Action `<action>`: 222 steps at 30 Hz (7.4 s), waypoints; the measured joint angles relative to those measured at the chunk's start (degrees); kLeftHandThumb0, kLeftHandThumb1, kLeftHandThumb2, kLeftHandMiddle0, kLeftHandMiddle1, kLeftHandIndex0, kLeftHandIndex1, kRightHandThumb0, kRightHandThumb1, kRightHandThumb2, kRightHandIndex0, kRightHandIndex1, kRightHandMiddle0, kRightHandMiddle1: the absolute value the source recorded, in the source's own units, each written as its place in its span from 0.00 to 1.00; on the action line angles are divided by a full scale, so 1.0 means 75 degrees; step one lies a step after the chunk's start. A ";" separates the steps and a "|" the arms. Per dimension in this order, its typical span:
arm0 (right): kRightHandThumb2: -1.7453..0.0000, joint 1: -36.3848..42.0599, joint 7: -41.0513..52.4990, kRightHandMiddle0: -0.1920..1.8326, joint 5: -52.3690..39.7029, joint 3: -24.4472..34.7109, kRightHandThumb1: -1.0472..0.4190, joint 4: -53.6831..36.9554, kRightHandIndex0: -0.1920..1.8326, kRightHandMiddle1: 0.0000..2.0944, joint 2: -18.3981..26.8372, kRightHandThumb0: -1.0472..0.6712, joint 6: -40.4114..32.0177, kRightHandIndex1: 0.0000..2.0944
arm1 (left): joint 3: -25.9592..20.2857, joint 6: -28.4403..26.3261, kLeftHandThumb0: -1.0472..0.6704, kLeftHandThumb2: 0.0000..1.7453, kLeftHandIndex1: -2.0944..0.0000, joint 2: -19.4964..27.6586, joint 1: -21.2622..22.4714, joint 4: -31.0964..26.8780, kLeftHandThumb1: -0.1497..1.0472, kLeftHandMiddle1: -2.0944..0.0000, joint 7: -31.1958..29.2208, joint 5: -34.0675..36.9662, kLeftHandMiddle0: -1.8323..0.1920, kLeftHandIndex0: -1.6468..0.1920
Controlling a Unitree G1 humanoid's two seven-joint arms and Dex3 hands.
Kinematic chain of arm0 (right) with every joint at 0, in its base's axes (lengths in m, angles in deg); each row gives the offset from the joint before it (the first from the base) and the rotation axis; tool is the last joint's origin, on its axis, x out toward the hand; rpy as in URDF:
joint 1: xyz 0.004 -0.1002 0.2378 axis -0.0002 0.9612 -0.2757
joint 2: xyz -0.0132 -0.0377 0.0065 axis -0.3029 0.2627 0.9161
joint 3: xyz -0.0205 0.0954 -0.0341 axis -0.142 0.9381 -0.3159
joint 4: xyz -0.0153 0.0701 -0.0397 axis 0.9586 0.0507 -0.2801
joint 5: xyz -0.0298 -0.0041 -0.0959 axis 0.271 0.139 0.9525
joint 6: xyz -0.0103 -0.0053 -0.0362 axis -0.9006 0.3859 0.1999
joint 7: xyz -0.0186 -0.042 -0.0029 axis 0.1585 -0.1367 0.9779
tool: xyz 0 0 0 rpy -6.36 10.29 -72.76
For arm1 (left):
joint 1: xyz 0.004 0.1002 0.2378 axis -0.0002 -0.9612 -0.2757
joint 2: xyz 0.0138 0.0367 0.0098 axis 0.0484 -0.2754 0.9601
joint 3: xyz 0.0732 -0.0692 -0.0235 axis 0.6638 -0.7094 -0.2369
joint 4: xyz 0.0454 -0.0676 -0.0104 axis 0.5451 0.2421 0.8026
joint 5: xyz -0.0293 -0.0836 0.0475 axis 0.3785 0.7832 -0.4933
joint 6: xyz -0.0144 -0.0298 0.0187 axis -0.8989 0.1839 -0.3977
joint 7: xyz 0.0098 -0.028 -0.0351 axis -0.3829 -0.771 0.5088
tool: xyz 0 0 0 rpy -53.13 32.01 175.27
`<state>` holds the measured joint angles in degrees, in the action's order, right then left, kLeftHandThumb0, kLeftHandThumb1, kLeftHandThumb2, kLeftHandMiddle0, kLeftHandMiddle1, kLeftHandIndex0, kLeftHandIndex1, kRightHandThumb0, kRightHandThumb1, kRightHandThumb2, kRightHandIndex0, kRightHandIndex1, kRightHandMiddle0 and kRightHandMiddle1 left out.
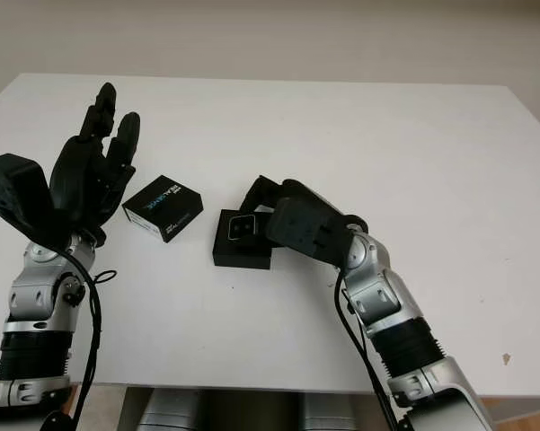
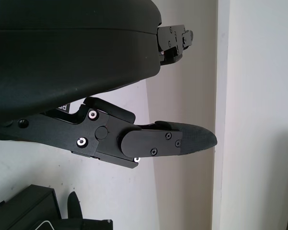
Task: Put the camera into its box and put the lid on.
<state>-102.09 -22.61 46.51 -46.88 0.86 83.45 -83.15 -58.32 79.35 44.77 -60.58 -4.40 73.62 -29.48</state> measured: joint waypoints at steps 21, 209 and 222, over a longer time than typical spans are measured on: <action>0.97 0.0062 -0.0035 0.18 0.0137 -0.0102 0.06 -0.0027 0.22 0.48 0.0140 0.31 0.0343 0.01 | 0.0000 -0.0031 0.23 0.22 0.98 -0.0013 -0.0016 -0.0006 1.00 0.98 -0.0021 0.0006 0.96 0.96; 0.64 -0.0019 -0.1265 0.08 -0.3589 0.3264 0.00 -0.1489 0.07 0.02 0.0031 0.24 -0.1053 0.02 | 0.3261 0.6115 0.54 0.03 0.24 0.2790 0.1621 0.2589 0.91 0.11 -0.1954 -0.4798 0.77 0.76; 0.64 0.0015 -0.1199 0.08 -0.3638 0.3266 0.00 -0.1490 0.07 0.02 0.0031 0.24 -0.1056 0.02 | 0.3725 0.6842 0.56 0.03 0.23 0.2712 0.1943 0.3158 0.92 0.16 -0.1206 -0.5769 0.78 0.77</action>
<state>-101.98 -31.60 19.23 -22.38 -10.32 83.68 -91.07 -30.38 130.66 65.11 -46.00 19.29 64.58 -72.74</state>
